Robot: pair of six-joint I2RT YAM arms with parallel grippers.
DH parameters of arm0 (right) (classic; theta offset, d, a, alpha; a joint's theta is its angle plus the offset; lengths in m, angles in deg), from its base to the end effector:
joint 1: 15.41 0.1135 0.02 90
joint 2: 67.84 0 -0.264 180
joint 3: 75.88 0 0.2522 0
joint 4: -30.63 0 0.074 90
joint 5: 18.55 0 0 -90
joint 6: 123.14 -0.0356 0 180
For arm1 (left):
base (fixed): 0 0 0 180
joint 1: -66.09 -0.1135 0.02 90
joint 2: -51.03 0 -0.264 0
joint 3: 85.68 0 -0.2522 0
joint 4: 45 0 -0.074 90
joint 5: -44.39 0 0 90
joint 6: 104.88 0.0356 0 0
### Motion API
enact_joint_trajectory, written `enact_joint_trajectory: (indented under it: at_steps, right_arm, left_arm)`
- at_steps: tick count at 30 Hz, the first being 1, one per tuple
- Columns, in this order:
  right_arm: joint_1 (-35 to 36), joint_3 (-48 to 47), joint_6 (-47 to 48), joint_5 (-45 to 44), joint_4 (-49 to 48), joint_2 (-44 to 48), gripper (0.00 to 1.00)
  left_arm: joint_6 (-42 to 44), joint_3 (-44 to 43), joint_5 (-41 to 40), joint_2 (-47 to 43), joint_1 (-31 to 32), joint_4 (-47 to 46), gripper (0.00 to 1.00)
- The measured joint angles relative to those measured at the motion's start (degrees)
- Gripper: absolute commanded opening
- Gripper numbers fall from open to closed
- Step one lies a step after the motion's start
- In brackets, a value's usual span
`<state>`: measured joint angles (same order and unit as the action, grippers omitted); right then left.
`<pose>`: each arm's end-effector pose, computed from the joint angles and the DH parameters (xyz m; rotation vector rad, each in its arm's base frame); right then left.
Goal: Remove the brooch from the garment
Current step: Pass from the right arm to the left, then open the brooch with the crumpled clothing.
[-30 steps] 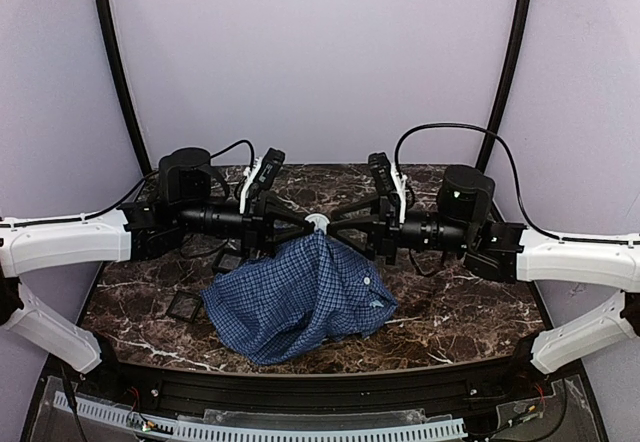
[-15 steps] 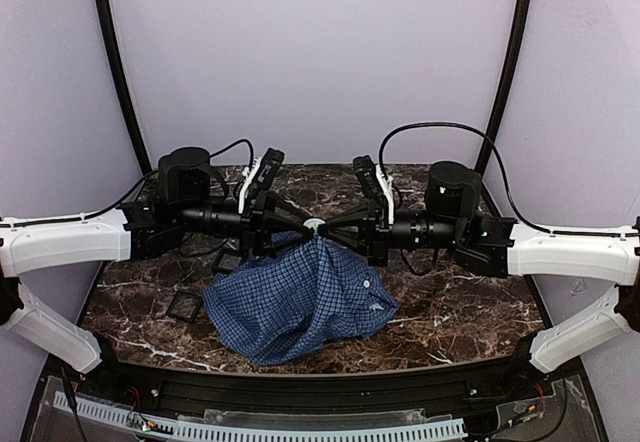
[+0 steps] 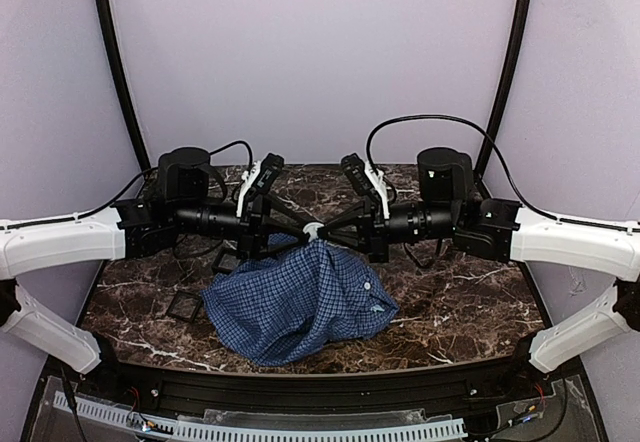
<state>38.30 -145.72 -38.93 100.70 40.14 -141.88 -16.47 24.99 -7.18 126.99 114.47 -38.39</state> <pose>0.1641 0.2529 0.3240 -1.1316 1.5840 1.1753 0.1865 -0.2432 0.3172 1.2054 1.4978 -1.2055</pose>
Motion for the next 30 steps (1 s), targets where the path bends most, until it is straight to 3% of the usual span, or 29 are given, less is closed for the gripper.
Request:
enact_joint_trajectory:
  at_steps: [5,12,14,16,20,24,30]
  right_arm:
    - [0.0,-1.2,0.9,1.0,1.7,-0.9,0.0]
    - [-0.1,-1.5,1.4,2.0,2.8,-1.1,0.0]
    - [-0.2,-1.7,1.5,2.1,3.4,-1.3,0.13]
    - [-0.3,-1.8,2.0,2.3,3.7,-1.3,0.34]
    - [-0.3,-1.7,1.8,2.3,3.2,-1.3,0.55]
    - [-0.3,-0.6,1.9,2.4,1.3,-0.6,0.6]
    - [-0.3,0.6,1.1,2.5,-0.5,-0.4,0.55]
  left_arm:
    - [0.5,-0.3,-0.1,0.4,0.0,1.3,0.29]
    - [0.9,-0.4,0.6,0.8,0.0,1.4,0.03]
    - [1.0,-0.5,1.0,1.0,0.0,1.4,0.01]
    - [1.2,-0.5,1.4,1.1,0.0,1.6,0.01]
    - [1.1,-0.5,1.4,1.1,0.0,1.5,0.01]
    - [0.5,0.0,1.1,0.8,0.0,0.3,0.01]
    - [-0.4,1.2,1.2,-0.8,0.0,-0.8,0.01]
